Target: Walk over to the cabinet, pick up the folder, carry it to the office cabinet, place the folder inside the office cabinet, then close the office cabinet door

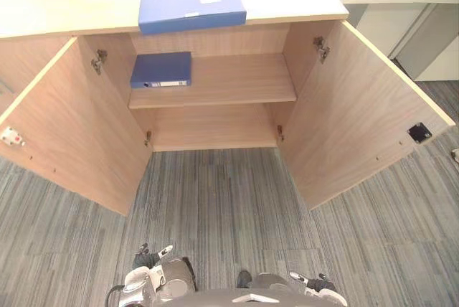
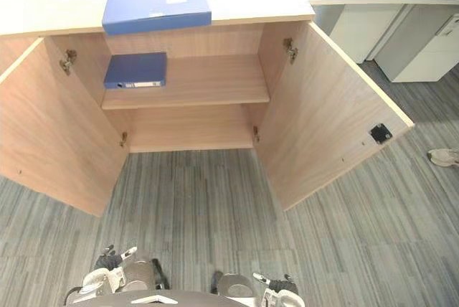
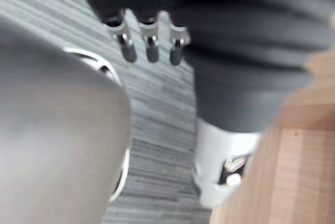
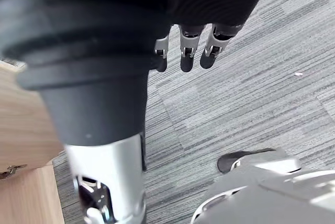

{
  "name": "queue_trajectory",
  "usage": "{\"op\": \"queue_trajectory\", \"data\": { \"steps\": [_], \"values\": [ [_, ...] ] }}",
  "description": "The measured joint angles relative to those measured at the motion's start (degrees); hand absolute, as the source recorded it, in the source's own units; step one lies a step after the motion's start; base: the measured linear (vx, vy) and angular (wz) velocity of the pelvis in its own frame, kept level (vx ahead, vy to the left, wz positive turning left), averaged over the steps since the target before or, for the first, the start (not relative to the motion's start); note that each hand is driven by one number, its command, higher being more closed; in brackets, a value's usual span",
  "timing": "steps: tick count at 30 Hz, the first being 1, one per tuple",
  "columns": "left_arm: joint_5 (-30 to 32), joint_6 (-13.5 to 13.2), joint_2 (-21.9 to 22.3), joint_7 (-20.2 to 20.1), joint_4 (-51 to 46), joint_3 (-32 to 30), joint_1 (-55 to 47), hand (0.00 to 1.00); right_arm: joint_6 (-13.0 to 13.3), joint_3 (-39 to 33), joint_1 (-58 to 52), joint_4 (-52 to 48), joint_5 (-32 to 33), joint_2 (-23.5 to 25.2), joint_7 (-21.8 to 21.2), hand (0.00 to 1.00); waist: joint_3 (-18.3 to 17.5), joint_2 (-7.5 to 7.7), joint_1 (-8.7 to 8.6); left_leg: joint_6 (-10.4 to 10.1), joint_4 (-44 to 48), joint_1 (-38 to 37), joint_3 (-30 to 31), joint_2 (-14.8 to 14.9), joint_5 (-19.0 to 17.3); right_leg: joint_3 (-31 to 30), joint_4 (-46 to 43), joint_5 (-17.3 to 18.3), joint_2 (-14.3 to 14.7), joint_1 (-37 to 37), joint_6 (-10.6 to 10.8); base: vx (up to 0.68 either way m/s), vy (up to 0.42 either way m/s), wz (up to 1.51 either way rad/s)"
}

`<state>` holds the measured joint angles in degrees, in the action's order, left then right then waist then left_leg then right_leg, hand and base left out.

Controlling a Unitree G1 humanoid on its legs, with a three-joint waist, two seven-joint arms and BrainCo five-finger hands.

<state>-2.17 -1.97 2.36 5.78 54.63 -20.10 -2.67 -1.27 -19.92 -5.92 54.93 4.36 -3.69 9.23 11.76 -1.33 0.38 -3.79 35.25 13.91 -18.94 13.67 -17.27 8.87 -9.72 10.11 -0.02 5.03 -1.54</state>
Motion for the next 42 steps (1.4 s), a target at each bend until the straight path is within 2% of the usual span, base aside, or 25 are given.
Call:
{"op": "queue_trajectory", "data": {
  "steps": [2,3,4,5,7,8,9,11,12,14,16,18,20,21,22,23,24,25,28,30,34,35,36,39,42],
  "values": [
    [0.0,-0.1,-0.1,0.0,0.1,0.2,0.1,0.0,0.0,-0.3,-0.3,0.1,0.0,0.3,0.0,0.0,-0.3,0.41,0.11,0.1,-8.7,0.1,0.5,-2.0,3.0,-0.7,1.3,0.5,-1.3,1.4,1.4,0.27,0.164,-0.19],
    [0.0,-0.2,-0.2,0.0,0.4,0.4,0.1,0.0,0.0,-0.6,-0.3,0.1,0.0,0.4,0.0,0.0,-0.5,0.4,0.09,0.9,-13.2,0.0,1.3,-3.1,6.0,-1.3,1.7,1.2,-1.8,2.2,2.5,0.3,0.253,-0.32],
    [0.0,-0.3,-0.3,0.0,0.8,0.4,0.0,0.0,-0.1,-0.6,-0.4,0.3,0.0,0.5,0.0,0.0,-0.9,0.82,0.57,2.8,-14.1,-0.8,1.9,-4.3,11.2,-2.6,2.0,2.4,-2.6,2.9,3.9,0.31,0.27,-0.38],
    [0.0,-0.3,-0.9,0.0,0.8,0.5,0.0,0.0,-0.2,-0.6,-0.5,0.6,0.0,1.2,0.0,0.0,-2.0,1.73,0.84,3.1,-13.7,-1.1,1.3,-5.4,11.3,-3.8,1.7,3.3,-4.0,3.0,4.7,0.45,0.317,-0.39],
    [0.0,-0.3,-2.8,-0.2,2.2,1.4,0.1,0.0,0.0,-1.3,-0.4,1.7,-0.1,2.7,0.0,0.0,-3.8,4.33,0.56,4.0,-11.6,-1.6,-0.5,-7.2,6.9,-5.1,-1.7,4.0,-6.4,2.2,5.2,0.44,0.264,-0.27],
    [0.0,-0.3,-3.1,-0.2,2.6,1.7,0.3,0.0,0.0,-1.4,-0.3,2.1,-0.1,3.0,-0.1,0.0,-3.9,4.55,0.76,4.1,-11.6,-2.5,-1.3,-7.3,6.2,-5.6,-4.5,4.0,-6.8,1.1,5.2,0.37,0.257,-0.42],
    [0.1,-0.3,-3.2,-0.2,3.2,2.2,0.5,0.0,0.0,-1.7,0.1,2.2,-0.2,2.8,-0.3,0.0,-3.9,4.59,1.26,4.4,-12.5,-5.0,-2.5,-7.5,5.0,-6.8,-13.4,3.9,-7.5,-2.4,5.5,0.35,0.254,-0.39],
    [0.1,0.1,-4.2,-0.2,4.0,4.2,0.5,0.0,0.2,-1.5,0.6,2.2,-0.2,2.8,-0.4,0.0,-3.5,4.32,0.26,4.8,-14.5,-8.8,-3.2,-8.6,3.6,-6.6,-29.7,3.3,-9.3,-9.2,7.8,0.34,0.168,-0.19],
    [0.1,0.3,-4.7,-0.2,5.1,5.0,0.5,0.0,0.4,-1.3,1.2,2.1,-0.2,2.7,-0.4,0.0,-3.5,4.36,-0.83,4.9,-15.9,-11.9,-3.3,-9.0,3.0,-5.4,-37.5,4.7,-9.7,-12.9,6.9,0.36,0.103,0.03],
    [0.1,0.4,-4.6,-0.2,5.6,5.7,0.6,0.0,0.4,-0.9,1.5,2.1,-0.3,2.3,-0.5,0.0,-3.3,3.99,-1.14,4.9,-19.2,-16.6,-3.6,-9.1,2.9,-2.4,-40.2,7.4,-9.5,-16.8,5.7,0.36,0.041,0.11],
    [0.0,0.4,-4.2,-0.2,5.6,5.7,0.8,0.0,0.4,-0.7,1.5,2.0,-0.3,1.8,-0.5,0.0,-3.1,3.41,-1.39,4.6,-22.5,-20.5,-3.4,-8.8,3.1,0.6,-34.9,8.5,-7.8,-20.8,3.8,0.46,-0.034,0.16],
    [0.0,0.5,-3.9,-0.1,5.9,5.7,0.8,0.0,0.4,-0.5,1.5,1.5,-0.3,1.7,-0.5,0.0,-2.9,2.92,-2.05,4.0,-24.5,-22.7,-2.6,-8.1,3.4,0.9,-24.7,6.4,-5.0,-24.0,3.0,0.39,-0.111,0.29],
    [0.0,0.5,-4.0,-0.1,6.3,5.7,0.7,0.0,0.3,-0.4,1.0,1.5,-0.3,2.0,-0.4,0.0,-2.9,3.12,-2.34,2.2,-25.7,-24.4,-1.2,-8.6,3.3,0.2,-14.4,-1.2,-3.9,-23.8,2.8,0.38,-0.154,0.37],
    [0.1,0.5,-3.5,-0.1,6.9,5.0,0.9,0.0,0.3,-1.0,0.4,1.8,-0.3,1.4,-0.5,0.0,-2.4,2.79,-2.35,-0.6,-26.5,-26.7,0.3,-8.6,1.9,0.1,-14.1,-7.5,-3.6,-23.0,0.3,0.4,-0.172,0.3],
    [0.1,0.6,-1.6,-0.2,7.0,4.3,0.8,0.0,0.4,-0.8,0.5,2.0,-0.8,-0.1,-0.4,0.0,-3.0,-0.33,-1.92,-1.4,-26.4,-27.0,0.2,-6.6,2.1,0.9,-15.2,-6.2,-2.5,-22.9,-0.3,0.37,-0.168,0.22],
    [0.1,0.6,-0.8,-0.2,7.0,4.2,0.8,0.0,0.3,-0.8,0.5,2.0,-1.0,-0.4,-0.4,0.0,-3.2,-0.77,-1.97,-1.9,-26.3,-26.8,0.2,-6.5,2.7,1.0,-14.9,-4.9,-2.4,-22.8,-0.3,0.39,-0.229,0.13],
    [0.3,0.5,0.2,-0.3,6.6,3.2,1.4,0.0,0.3,-0.6,0.6,2.0,-1.5,-1.3,-0.5,0.0,-2.7,-2.31,-2.05,-2.5,-23.7,-26.0,0.5,-5.2,3.6,1.8,-14.2,-3.7,-1.7,-21.7,-0.7,0.32,-0.222,0.22],
    [0.3,0.6,0.4,-0.4,6.5,2.7,1.6,0.0,0.3,-0.4,0.6,2.0,-1.5,-1.3,-0.5,0.0,-2.3,-2.37,-2.28,-2.6,-20.8,-24.9,0.9,-4.4,3.7,2.4,-13.5,-3.3,-1.6,-20.3,-0.7,0.34,-0.272,0.45],
    [0.3,0.2,1.3,-0.8,3.8,0.9,1.2,0.0,-0.1,1.4,-0.7,2.2,-1.5,-1.6,-0.3,0.0,-1.9,-1.52,-1.18,-2.4,-0.1,-17.9,1.4,0.1,3.0,3.1,-8.3,-1.8,-0.5,-11.9,-0.4,0.19,-0.157,0.2],
    [0.3,0.1,1.9,-0.9,2.8,0.9,1.2,0.0,-0.2,1.7,-0.7,2.2,-1.4,-1.7,-0.3,0.0,-2.0,-1.4,-0.99,-1.2,1.6,-14.7,0.7,0.7,2.3,3.1,-6.2,-1.8,0.1,-9.5,-0.3,0.15,-0.058,-0.13],
    [0.3,0.1,1.9,-1.1,2.1,0.7,1.7,0.0,-0.2,1.8,-0.6,2.2,-1.4,-1.1,-0.3,0.0,-2.7,-0.23,-0.52,-0.7,-8.1,-10.4,0.6,-0.6,1.9,1.1,-5.3,-1.8,0.3,-8.7,0.0,0.13,0.05,-0.32],
    [0.3,0.1,2.0,-1.1,2.2,0.5,1.8,0.0,-0.2,1.8,-0.7,2.2,-1.4,-1.1,-0.3,0.0,-2.8,-0.13,-0.39,-0.3,-12.8,-10.5,1.9,-1.6,2.8,0.1,-5.5,-1.9,0.2,-8.4,0.3,0.2,0.191,-0.47],
    [0.3,0.1,2.1,-1.1,2.3,0.4,1.8,0.0,-0.2,1.9,-0.8,2.2,-1.4,-1.1,-0.3,0.0,-2.9,-0.21,-0.39,0.5,-17.1,-11.2,2.6,-2.3,7.5,-0.9,-5.8,-1.4,0.2,-7.9,1.2,0.16,0.189,-0.47],
    [0.7,0.1,1.1,-1.2,2.9,0.0,1.7,0.0,-0.1,1.7,-1.8,2.2,-1.4,0.8,-0.4,0.0,-5.2,2.13,-0.6,1.1,-21.0,-14.7,0.9,-5.1,7.9,-2.8,-2.7,-2.3,-1.5,-5.6,3.3,0.18,0.209,-0.23],
    [1.3,0.2,0.1,-1.2,3.6,0.5,1.7,0.0,-0.2,1.6,-2.9,2.4,-1.4,1.8,-0.4,0.0,-5.9,3.18,-0.56,1.6,-23.5,-17.2,0.2,-7.0,8.2,-3.5,1.1,-3.6,-2.5,-2.6,4.4,0.14,0.153,-0.08]
  ]
}}
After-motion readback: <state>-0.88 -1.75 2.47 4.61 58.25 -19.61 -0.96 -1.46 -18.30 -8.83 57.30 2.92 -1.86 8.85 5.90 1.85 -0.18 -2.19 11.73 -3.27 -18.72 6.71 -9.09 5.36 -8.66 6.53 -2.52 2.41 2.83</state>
